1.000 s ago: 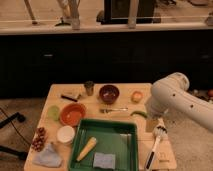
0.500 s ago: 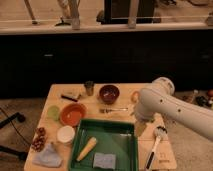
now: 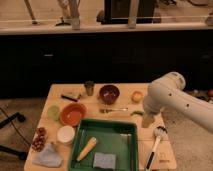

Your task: Place pepper in paper cup

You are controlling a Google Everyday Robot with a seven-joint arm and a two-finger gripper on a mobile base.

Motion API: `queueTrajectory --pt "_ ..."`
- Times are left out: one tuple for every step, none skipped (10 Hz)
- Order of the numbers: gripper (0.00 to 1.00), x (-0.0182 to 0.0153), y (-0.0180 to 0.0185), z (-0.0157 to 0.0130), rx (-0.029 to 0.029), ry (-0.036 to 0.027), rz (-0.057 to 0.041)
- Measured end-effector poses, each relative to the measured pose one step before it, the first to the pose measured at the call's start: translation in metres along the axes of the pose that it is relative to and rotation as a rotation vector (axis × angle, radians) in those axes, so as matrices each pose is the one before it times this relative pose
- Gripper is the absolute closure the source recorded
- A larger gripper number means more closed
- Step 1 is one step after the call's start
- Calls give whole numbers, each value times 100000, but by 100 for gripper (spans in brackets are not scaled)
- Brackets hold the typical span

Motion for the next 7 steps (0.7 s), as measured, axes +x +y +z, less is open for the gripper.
queueTrajectory --pt "20 322 -651 -73 1232 -688 1475" --pt "20 210 -389 19 796 -878 1789" --pt "20 381 -383 77 913 -489 1862" --pt "20 270 -243 263 489 -338 1483" --pt "20 125 -308 538 513 -762 1686" --pt "20 154 -279 760 153 -1103 1929" --pt "20 329 -134 483 -77 -537 1481"
